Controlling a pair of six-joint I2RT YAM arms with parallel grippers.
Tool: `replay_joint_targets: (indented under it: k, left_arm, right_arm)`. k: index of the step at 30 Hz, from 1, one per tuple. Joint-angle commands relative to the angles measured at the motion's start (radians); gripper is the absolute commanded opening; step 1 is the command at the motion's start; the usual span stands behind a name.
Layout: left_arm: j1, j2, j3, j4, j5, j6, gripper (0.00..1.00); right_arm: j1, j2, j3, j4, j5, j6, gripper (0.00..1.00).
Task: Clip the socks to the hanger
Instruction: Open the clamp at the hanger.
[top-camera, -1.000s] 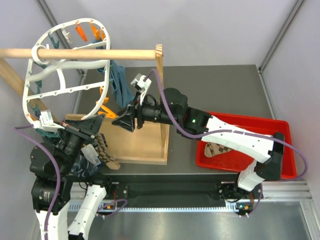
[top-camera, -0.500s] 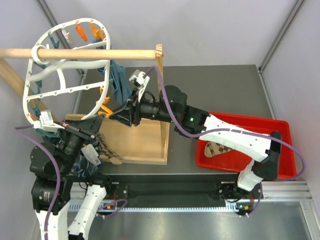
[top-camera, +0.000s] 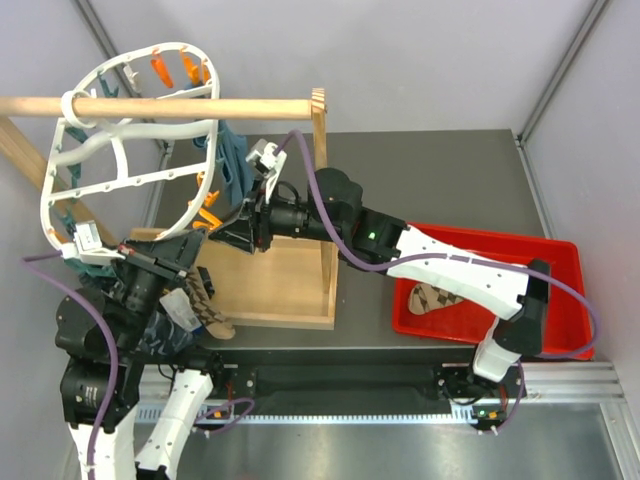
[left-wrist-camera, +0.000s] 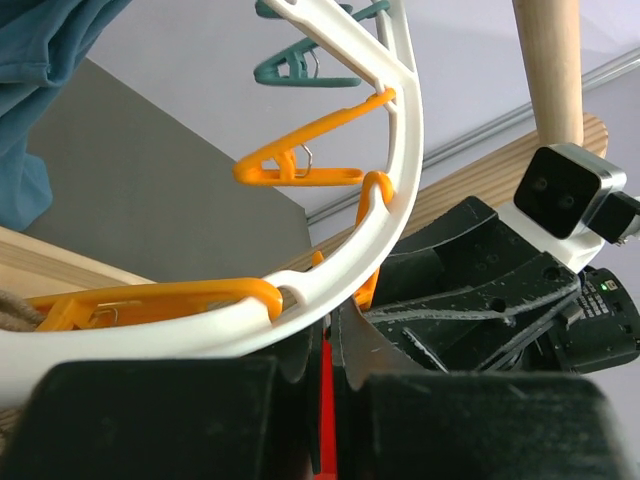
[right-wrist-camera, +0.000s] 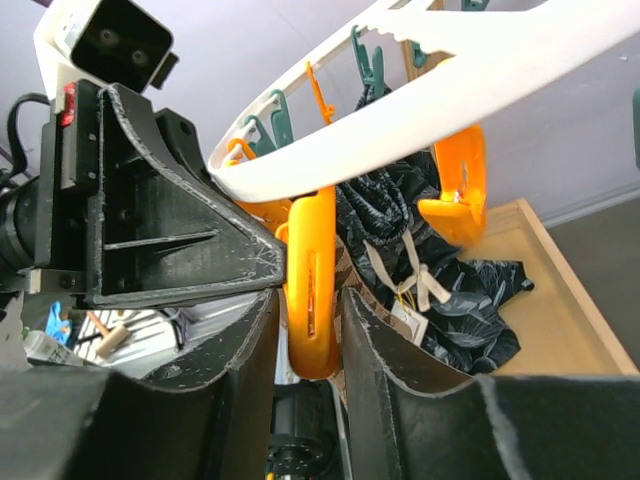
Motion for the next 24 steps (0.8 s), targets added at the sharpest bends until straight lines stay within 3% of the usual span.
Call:
replay_joint_targets:
  k: [1, 3, 6, 8, 9, 13, 17, 24]
  left_arm:
    - [-0.005, 0.022, 0.032, 0.072, 0.064, 0.009, 0.0]
    - [-0.005, 0.021, 0.032, 0.072, 0.067, 0.005, 0.0]
    - [-0.005, 0.026, 0.048, 0.046, 0.059, 0.006, 0.03]
    - [-0.007, 0.027, 0.064, 0.033, 0.062, 0.006, 0.18]
    - [-0.005, 0.026, 0.07, 0.018, 0.058, 0.006, 0.32]
    - [-0.005, 0.007, 0.088, -0.002, 0.036, -0.004, 0.55]
    - [-0.005, 0.015, 0.101, -0.005, 0.015, -0.011, 0.63]
    - [-0.005, 0.068, 0.093, -0.049, 0.012, -0.027, 0.67]
  right_arm:
    - [0.013, 0.012, 0.065, 0.022, -0.022, -0.01, 0.3]
    - [0.014, 0.015, 0.073, 0.01, -0.007, -0.016, 0.14]
    - [0.022, 0.017, 0.081, -0.01, 0.019, -0.048, 0.0]
    - [0.037, 0.02, 0.102, -0.028, 0.069, -0.099, 0.0]
    - [0.043, 0.027, 0.111, -0.079, 0.086, -0.117, 0.0]
    - [0.082, 0.032, 0.14, -0.123, 0.194, -0.225, 0.0]
    - [0.094, 0.032, 0.148, -0.147, 0.241, -0.274, 0.0]
    - [0.111, 0.015, 0.125, -0.133, 0.284, -0.315, 0.0]
